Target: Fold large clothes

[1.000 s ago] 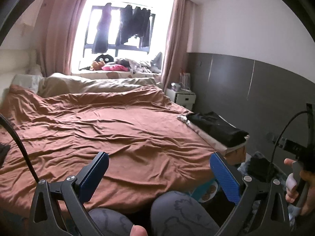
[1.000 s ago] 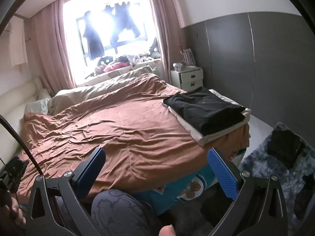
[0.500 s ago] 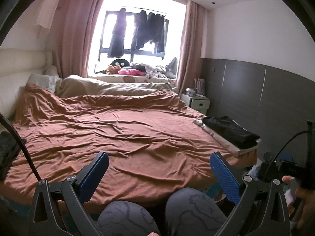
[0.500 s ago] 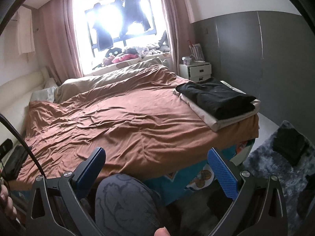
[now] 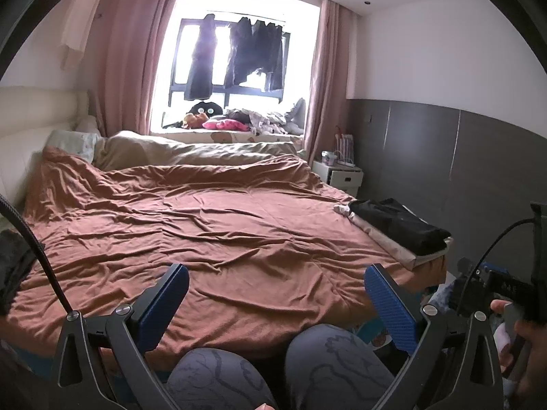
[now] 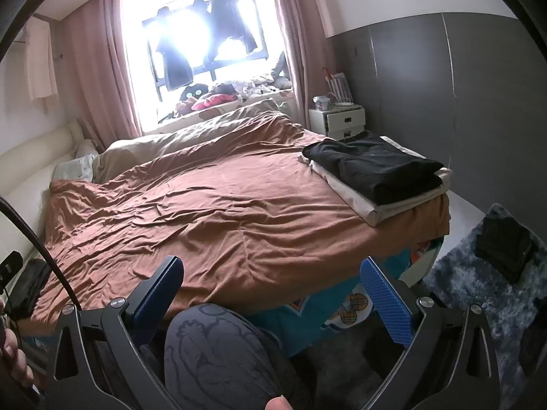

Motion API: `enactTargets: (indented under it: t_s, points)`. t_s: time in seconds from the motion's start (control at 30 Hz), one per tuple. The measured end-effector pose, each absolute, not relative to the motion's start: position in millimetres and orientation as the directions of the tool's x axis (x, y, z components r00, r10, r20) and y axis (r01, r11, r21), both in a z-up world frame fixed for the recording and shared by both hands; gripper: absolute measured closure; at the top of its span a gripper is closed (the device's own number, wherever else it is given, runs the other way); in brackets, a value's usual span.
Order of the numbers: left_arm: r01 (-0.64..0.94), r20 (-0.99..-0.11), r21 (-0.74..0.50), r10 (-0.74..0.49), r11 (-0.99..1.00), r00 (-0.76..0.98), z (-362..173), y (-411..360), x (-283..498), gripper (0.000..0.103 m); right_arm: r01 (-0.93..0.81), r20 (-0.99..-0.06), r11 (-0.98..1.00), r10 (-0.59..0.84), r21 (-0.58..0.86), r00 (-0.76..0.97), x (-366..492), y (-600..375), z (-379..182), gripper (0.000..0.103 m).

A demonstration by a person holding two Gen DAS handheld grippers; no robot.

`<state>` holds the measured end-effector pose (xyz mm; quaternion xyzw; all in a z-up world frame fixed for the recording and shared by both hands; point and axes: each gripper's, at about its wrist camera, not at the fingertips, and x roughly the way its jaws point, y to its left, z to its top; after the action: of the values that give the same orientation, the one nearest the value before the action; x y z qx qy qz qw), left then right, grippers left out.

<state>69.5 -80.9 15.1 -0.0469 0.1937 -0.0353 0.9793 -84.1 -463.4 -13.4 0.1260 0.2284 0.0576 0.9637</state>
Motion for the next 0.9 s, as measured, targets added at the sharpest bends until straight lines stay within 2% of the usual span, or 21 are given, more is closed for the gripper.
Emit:
enactTargets:
  t_s: [0.9]
  points:
    - [0.050, -0.380, -0.101, -0.085, 0.994, 0.921, 11.3, -83.5, 73.4, 0.000, -0.050, -0.435, 0.957, 0.175, 0.284, 0.883, -82.4, -464.1, -12.0, 0.000]
